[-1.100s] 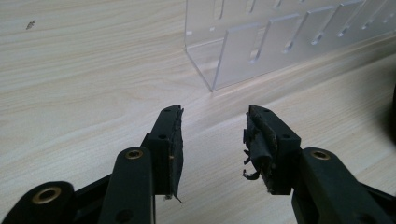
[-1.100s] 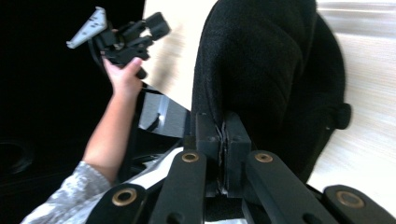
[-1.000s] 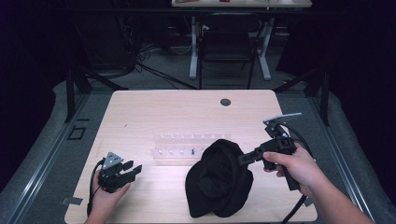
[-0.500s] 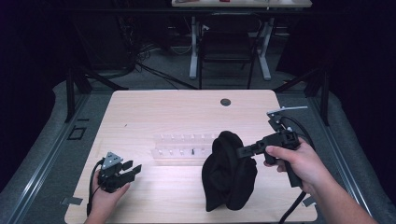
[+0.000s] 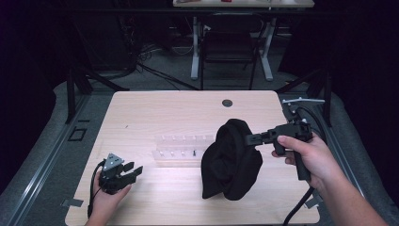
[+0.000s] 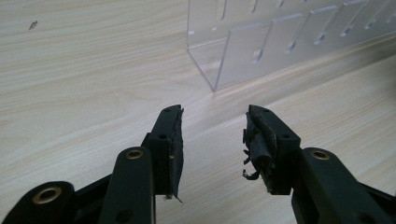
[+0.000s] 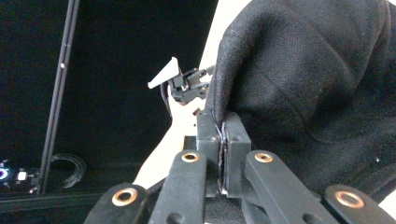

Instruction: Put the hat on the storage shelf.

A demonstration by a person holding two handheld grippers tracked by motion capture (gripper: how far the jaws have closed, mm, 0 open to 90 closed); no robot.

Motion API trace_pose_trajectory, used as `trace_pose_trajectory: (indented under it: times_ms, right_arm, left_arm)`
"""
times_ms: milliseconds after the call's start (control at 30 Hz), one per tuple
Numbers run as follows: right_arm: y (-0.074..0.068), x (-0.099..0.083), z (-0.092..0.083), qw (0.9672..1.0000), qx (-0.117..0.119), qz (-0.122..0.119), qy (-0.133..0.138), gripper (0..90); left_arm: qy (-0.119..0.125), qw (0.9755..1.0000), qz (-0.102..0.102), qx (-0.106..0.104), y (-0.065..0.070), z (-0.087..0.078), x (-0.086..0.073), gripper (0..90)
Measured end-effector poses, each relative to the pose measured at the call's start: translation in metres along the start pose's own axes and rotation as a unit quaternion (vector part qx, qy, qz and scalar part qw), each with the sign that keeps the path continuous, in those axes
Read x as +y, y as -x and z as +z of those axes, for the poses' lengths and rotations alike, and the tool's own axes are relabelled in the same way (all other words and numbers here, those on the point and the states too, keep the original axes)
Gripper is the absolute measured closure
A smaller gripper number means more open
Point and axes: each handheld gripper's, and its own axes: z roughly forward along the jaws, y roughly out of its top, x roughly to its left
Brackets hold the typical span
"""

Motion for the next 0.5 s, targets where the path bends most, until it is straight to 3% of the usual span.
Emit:
trace_pose_trajectory:
  times_ms: [500]
  right_arm:
    - [-0.011, 0.021, -0.012, 0.9981, 0.032, -0.009, 0.052, 88.3]
  left_arm:
    - [-0.003, 1.0, -0.004, 0.001, -0.001, 0.003, -0.001, 51.0]
